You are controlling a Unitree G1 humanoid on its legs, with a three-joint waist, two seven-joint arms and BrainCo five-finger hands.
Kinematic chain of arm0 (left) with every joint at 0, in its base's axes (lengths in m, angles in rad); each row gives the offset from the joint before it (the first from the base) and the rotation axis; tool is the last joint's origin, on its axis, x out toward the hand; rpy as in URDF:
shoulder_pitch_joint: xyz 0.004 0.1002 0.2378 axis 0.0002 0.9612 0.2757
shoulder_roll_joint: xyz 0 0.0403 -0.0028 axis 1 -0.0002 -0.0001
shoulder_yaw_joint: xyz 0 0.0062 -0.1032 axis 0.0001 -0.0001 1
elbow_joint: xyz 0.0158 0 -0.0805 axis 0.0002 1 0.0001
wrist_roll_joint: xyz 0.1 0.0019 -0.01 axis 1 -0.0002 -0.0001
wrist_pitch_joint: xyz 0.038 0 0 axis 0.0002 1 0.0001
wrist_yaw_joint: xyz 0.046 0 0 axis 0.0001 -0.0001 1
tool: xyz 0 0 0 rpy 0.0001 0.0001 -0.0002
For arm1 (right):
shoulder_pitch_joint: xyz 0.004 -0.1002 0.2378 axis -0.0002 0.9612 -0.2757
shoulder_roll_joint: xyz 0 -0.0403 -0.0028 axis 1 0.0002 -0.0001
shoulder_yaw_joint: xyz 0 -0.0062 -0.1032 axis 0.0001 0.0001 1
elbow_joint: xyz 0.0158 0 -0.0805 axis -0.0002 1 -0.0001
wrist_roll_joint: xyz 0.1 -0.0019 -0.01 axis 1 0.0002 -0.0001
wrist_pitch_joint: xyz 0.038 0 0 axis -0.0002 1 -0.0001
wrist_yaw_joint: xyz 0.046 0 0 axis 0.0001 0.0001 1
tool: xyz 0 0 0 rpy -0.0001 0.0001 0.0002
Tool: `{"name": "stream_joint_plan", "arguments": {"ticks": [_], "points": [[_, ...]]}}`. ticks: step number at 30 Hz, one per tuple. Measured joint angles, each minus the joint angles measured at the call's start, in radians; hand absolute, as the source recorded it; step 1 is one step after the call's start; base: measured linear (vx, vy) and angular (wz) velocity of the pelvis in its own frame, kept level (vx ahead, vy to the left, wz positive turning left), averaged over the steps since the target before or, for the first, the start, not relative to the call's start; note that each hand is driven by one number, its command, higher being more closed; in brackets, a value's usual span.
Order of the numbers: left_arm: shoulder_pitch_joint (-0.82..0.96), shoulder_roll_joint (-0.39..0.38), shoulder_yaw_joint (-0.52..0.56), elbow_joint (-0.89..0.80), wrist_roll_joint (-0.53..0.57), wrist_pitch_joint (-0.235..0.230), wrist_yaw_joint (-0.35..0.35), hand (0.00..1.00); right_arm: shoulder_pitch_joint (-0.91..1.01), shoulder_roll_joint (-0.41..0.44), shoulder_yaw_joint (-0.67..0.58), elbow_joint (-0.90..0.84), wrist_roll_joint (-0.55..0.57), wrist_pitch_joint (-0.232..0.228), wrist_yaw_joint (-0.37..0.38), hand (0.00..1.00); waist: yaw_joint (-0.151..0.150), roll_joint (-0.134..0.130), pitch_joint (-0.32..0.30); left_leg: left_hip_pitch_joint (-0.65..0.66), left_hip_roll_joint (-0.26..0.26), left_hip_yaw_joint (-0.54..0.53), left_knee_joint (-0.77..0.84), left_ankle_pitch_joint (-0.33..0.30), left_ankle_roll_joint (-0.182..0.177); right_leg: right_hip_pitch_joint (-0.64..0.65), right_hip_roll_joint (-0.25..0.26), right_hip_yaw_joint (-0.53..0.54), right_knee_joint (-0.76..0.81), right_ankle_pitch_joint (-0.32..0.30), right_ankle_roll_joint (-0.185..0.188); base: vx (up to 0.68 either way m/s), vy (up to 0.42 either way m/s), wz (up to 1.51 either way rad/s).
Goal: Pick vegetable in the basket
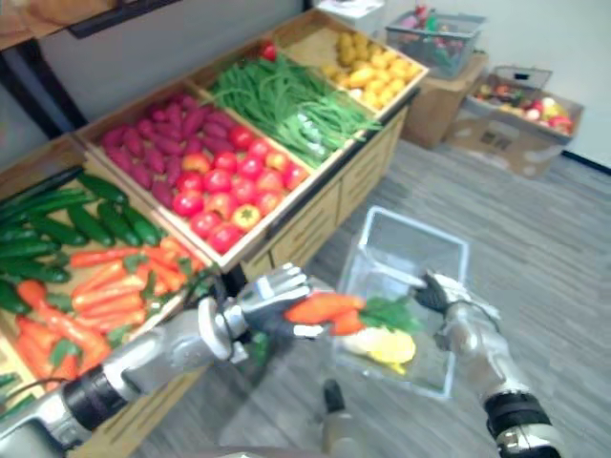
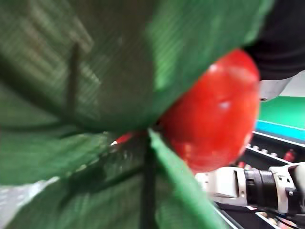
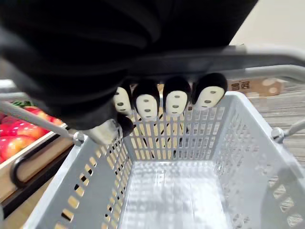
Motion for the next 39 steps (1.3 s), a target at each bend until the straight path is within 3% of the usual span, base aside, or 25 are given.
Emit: {"name": "stream_joint_plan", "arguments": {"ticks": [3, 12, 20, 23, 30, 33, 39], "points": [[-0.029, -0.077, -0.048, 0.068, 0.0, 0.002, -0.013, 1.0, -0.006, 0.0, 0.054, -0.055, 0.007, -0.002, 0.019, 1.0, -0.004, 0.0, 0.0, 0.001, 0.04, 0.019, 0.065, -0.038, -0.01, -0.001, 0.018, 0.013, 0.008, 0.0, 0.0, 0.0, 0.002, -0.21], [-0.027, -0.22, -0.18, 0.218, 0.023, 0.018, -0.069, 1.0, -0.074, 0.012, 0.068, -0.137, 0.107, 0.0, 0.073, 1.0, -0.027, 0.001, 0.0, -0.037, 0.094, 0.05, 0.21, -0.137, -0.006, -0.04, 0.018, 0.038, 0.024, -0.002, -0.002, -0.05, 0.042, -0.1], [-0.025, -0.281, -0.217, 0.326, 0.061, 0.037, -0.097, 1.0, -0.123, 0.036, 0.067, -0.149, 0.125, 0.018, 0.078, 1.0, -0.026, -0.001, 0.001, -0.058, 0.117, 0.047, 0.275, -0.173, 0.01, -0.048, 0.009, 0.03, 0.031, -0.001, -0.001, -0.01, 0.034, 0.02], [-0.026, -0.335, -0.216, 0.403, 0.099, 0.05, -0.098, 1.0, -0.128, 0.066, 0.062, -0.179, 0.131, 0.02, 0.079, 1.0, -0.031, -0.002, 0.002, -0.072, 0.118, 0.036, 0.284, -0.179, 0.014, -0.052, 0.003, 0.02, 0.029, -0.001, -0.001, 0.01, 0.03, 0.08], [-0.043, -0.48, -0.163, 0.657, 0.203, 0.133, -0.078, 1.0, -0.145, 0.144, 0.049, -0.182, 0.186, 0.042, 0.085, 1.0, -0.051, -0.007, 0.005, -0.084, 0.103, 0.018, 0.274, -0.176, 0.019, -0.053, -0.011, 0.007, 0.028, -0.002, -0.001, 0.01, 0.029, 0.07], [-0.085, -0.552, -0.102, 0.786, 0.247, 0.19, -0.046, 1.0, -0.145, 0.171, 0.039, -0.167, 0.186, 0.054, 0.091, 1.0, -0.059, -0.014, 0.009, -0.087, 0.083, 0.003, 0.257, -0.167, 0.027, -0.056, -0.023, 0.008, 0.026, 0.0, 0.002, -0.01, 0.032, 0.08], [-0.146, -0.607, 0.009, 0.964, 0.315, 0.283, 0.001, 1.0, -0.147, 0.194, 0.018, -0.1, 0.192, 0.056, 0.092, 1.0, -0.085, -0.044, 0.028, -0.09, 0.052, -0.004, 0.231, -0.154, 0.033, -0.056, -0.038, 0.025, 0.002, 0.012, 0.018, -0.01, 0.034, -0.01]]}}
